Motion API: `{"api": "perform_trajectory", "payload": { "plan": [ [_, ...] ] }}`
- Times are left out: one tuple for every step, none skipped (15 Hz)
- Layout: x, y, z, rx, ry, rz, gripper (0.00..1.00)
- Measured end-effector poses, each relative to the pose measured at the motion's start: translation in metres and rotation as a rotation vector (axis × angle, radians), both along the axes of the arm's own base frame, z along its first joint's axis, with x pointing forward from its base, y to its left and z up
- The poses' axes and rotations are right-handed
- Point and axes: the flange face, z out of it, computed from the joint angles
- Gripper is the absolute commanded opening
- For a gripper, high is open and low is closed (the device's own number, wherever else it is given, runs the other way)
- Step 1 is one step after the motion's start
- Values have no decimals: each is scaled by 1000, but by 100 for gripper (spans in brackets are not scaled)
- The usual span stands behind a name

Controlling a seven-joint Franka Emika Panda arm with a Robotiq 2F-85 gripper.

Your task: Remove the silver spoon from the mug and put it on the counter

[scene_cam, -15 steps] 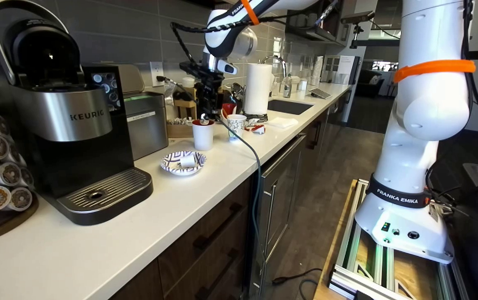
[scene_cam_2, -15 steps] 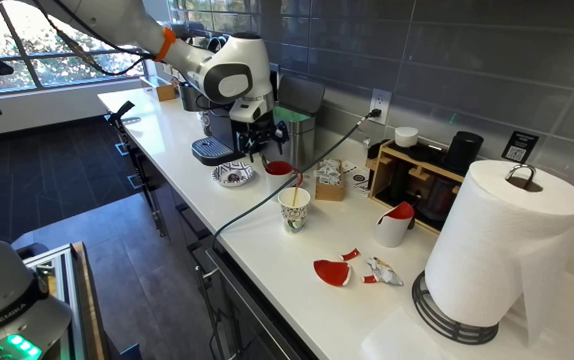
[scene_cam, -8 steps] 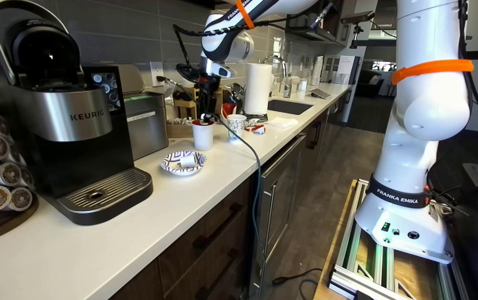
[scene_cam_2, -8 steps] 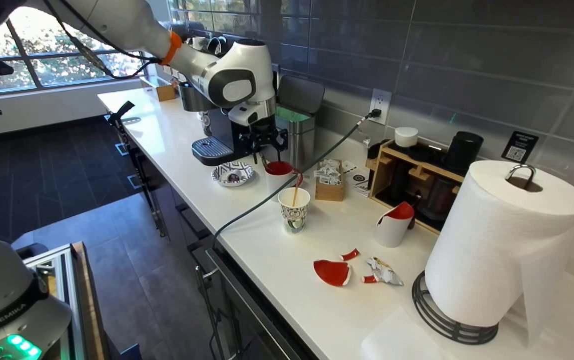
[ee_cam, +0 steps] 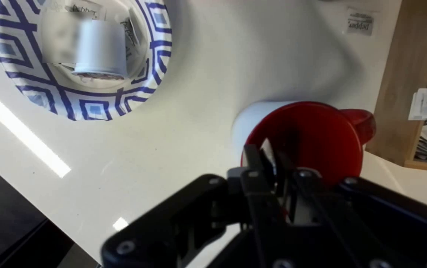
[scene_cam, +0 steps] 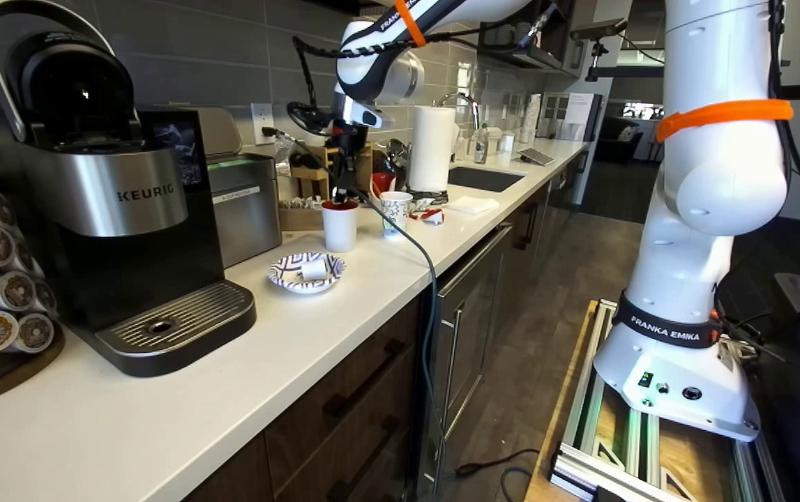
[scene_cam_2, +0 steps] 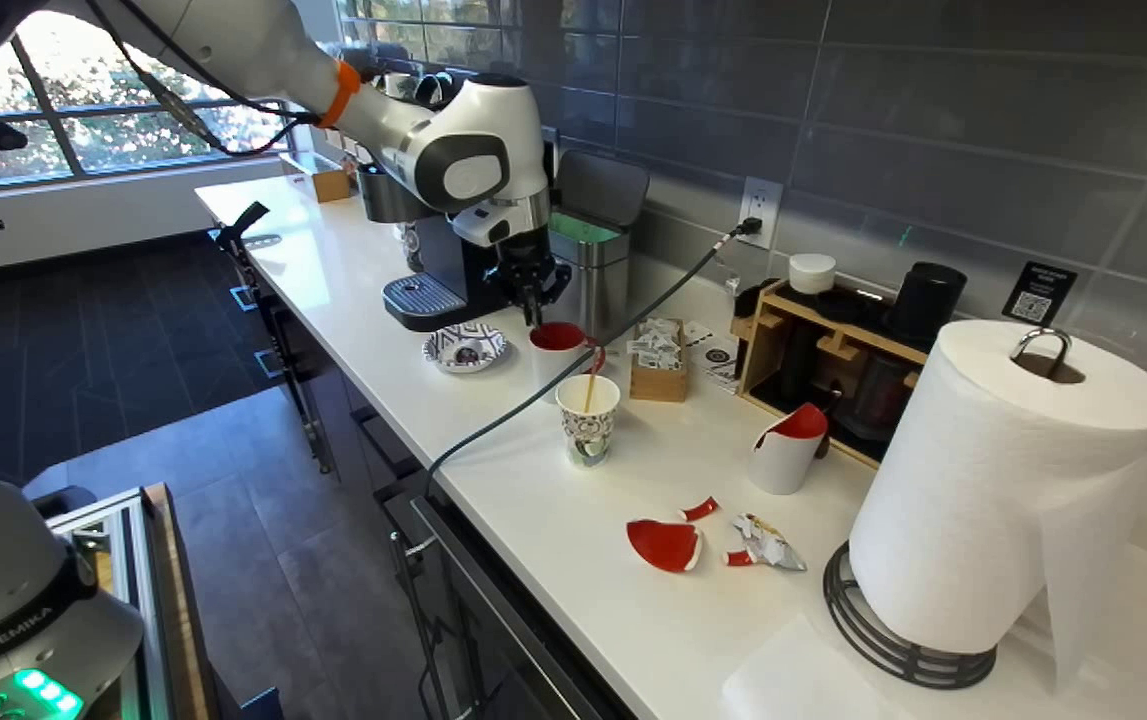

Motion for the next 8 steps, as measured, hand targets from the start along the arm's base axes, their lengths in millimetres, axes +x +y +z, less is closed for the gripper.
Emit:
{"api": "perform_trajectory", "payload": {
  "plan": [
    [0, 0, 3, -3, -4, 3, 0],
    [0, 1, 6, -4, -7, 7, 2],
    [0, 1, 11, -7, -15, 14, 2],
    [-1, 1, 16, -11, -24, 22, 1],
    [-2, -1, 23, -18, -30, 32, 2],
    [-3, -2, 30, -23, -36, 45, 2],
    [-5, -3, 39, -27, -44, 61, 2],
    [-8, -5, 48, -29, -50, 77, 2]
  ]
}}
